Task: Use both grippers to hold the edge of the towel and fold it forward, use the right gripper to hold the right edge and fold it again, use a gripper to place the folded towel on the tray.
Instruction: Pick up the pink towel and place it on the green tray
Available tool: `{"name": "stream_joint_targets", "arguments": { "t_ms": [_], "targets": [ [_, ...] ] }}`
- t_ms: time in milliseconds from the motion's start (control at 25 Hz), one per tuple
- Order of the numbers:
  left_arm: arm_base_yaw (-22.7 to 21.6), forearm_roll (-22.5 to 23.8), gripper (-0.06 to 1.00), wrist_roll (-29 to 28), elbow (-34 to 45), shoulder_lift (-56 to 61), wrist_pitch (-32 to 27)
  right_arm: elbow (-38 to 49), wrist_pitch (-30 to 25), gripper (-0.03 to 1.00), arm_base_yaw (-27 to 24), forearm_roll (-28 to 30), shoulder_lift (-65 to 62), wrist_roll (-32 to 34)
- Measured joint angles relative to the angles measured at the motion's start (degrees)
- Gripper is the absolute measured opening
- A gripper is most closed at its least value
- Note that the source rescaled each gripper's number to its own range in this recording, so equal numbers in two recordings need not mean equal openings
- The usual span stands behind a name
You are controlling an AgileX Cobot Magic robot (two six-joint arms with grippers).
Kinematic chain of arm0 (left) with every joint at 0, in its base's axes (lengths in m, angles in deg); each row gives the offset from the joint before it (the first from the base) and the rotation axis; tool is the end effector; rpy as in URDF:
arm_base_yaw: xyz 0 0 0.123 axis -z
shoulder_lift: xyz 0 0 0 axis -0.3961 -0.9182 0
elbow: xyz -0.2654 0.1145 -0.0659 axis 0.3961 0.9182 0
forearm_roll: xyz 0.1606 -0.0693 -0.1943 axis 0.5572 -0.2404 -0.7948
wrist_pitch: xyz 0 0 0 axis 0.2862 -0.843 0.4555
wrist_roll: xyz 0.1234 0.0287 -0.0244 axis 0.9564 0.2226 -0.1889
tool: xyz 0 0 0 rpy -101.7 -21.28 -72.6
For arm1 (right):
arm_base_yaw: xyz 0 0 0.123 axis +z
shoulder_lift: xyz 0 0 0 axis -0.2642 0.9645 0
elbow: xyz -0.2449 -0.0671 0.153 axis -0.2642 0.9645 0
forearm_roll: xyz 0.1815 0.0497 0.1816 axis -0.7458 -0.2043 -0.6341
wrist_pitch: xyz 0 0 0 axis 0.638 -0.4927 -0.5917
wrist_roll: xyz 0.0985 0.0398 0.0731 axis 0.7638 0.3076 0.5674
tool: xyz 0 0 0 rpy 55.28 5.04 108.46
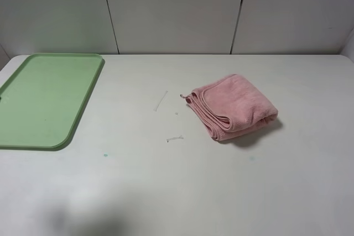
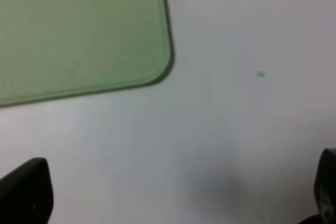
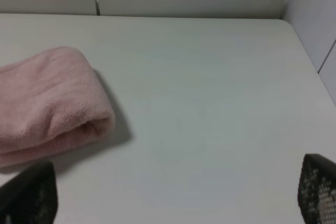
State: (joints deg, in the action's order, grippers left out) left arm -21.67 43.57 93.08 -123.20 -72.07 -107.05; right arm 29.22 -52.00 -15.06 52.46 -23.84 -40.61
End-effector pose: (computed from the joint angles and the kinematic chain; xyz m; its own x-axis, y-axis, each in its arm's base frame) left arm 0.1782 -0.0147 0.2835 -0.8305 0.1316 -0.5413 0.1588 0.9873 -0.0036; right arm 0.0269 -0.0048 0.2686 -0.4258 -0.0711 -0.9020 0.0004 0.9969 -0.0788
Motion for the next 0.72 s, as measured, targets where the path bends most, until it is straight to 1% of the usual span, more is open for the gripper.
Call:
{"name": "stream_joint_targets", "arguments": {
  "t_ms": [120,240,440,640,720],
  "targets": [
    [4.9,0.0,1.0,-0.06,-1.05,-6.37,5.14,0.0,0.04,1.0,0.0,0.0,0.0,0.0],
    [10.5,0.0,1.0,-1.9,-2.8,-13.06,10.05,0.0,0.04,1.0,0.0,0.0,0.0,0.0],
    [19.68,-0.04,1.0,-7.12,-7.89,-25.24,15.48,0.0,0.04,1.0,0.0,0.0,0.0,0.0],
    [27.36,-0.04,1.0,-11.09,-14.34,-37.14,20.67,0.0,0.04,1.0,0.0,0.0,0.0,0.04],
    [30.03,-0.04,1.0,-11.95,-17.57,-41.4,21.6,0.0,0.1,1.0,0.0,0.0,0.0,0.04]
  ]
}}
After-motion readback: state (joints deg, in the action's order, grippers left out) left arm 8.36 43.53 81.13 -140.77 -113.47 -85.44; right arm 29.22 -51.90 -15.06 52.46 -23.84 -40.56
